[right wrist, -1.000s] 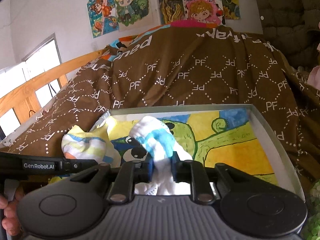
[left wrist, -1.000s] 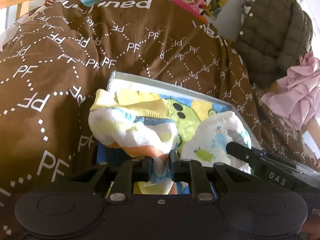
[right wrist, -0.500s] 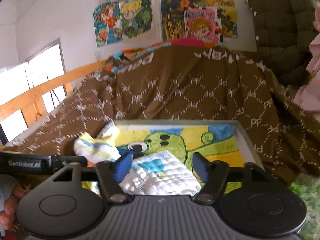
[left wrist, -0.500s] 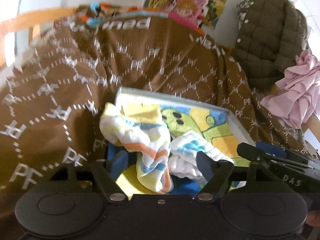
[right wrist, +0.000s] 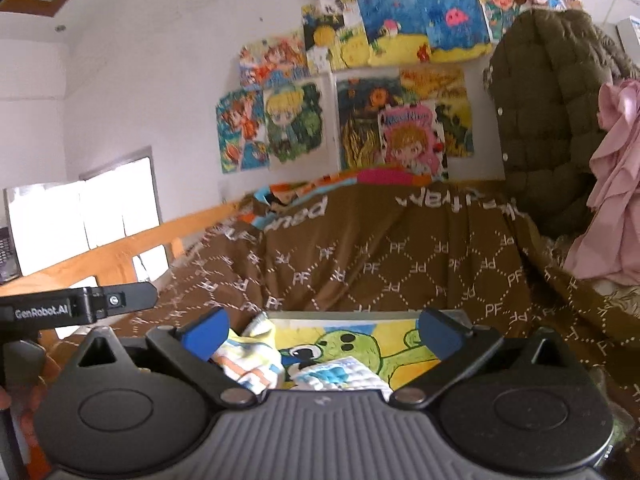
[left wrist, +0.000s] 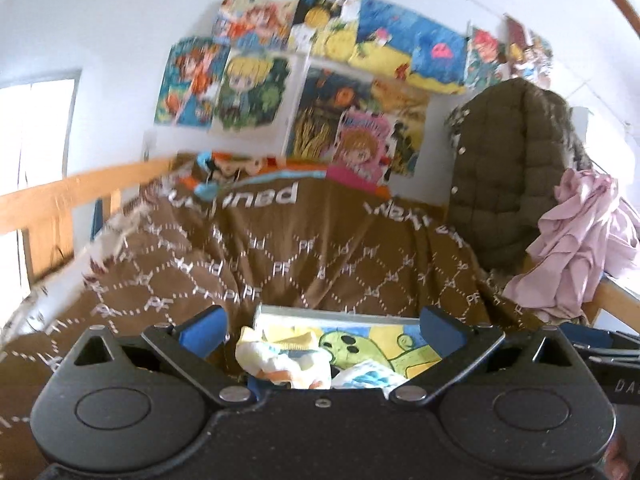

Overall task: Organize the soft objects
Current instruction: 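Withdraw both open tools from the tray back toward the pile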

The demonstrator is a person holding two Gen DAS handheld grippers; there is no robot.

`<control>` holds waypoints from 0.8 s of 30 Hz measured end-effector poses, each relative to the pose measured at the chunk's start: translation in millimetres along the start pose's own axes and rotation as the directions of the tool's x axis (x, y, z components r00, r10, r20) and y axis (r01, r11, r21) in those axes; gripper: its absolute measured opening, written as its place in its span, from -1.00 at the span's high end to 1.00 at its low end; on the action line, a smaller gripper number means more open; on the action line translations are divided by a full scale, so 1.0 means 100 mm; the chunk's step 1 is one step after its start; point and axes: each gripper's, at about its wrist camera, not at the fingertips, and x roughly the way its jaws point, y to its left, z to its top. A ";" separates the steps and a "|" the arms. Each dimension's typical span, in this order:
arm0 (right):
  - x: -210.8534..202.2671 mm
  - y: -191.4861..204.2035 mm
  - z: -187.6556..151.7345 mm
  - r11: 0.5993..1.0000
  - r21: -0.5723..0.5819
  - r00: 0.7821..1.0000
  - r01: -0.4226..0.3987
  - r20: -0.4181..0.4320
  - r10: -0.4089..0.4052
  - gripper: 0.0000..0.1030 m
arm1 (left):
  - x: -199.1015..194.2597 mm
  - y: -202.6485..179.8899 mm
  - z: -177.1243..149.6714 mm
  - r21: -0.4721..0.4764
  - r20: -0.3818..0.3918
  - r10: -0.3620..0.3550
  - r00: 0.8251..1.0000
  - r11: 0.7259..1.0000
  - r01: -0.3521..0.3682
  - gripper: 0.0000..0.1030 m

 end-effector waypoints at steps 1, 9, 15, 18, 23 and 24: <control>-0.09 0.01 -0.01 1.000 -0.008 1.000 0.003 0.009 -0.003 -1.00 | -0.06 -0.03 0.00 0.009 0.008 -0.002 1.000 1.000 0.002 -0.99; -0.73 -0.09 -0.14 0.998 -0.006 0.998 0.063 0.033 -0.063 -1.00 | -0.57 -0.27 -0.14 0.028 0.029 -0.029 0.999 0.999 0.028 -0.99; -1.16 -0.20 -0.30 0.990 -0.004 0.989 0.144 -0.020 -0.144 -1.00 | -0.84 -0.45 -0.38 0.031 -0.026 -0.064 0.998 0.997 0.065 -0.99; -1.32 -0.26 -0.38 0.981 -0.005 0.980 0.192 -0.060 -0.192 -1.00 | -0.89 -0.53 -0.48 0.038 -0.066 -0.090 0.994 0.995 0.093 -0.99; -1.46 -0.41 -0.45 0.969 0.100 0.967 0.225 -0.143 -0.210 -1.00 | -0.92 -0.74 -0.67 0.108 -0.131 -0.141 0.981 0.982 0.156 -0.99; -1.46 -0.45 -0.47 0.967 0.119 0.966 0.225 -0.159 -0.205 -1.00 | -0.91 -0.78 -0.71 0.121 -0.144 -0.150 0.978 0.978 0.168 -0.99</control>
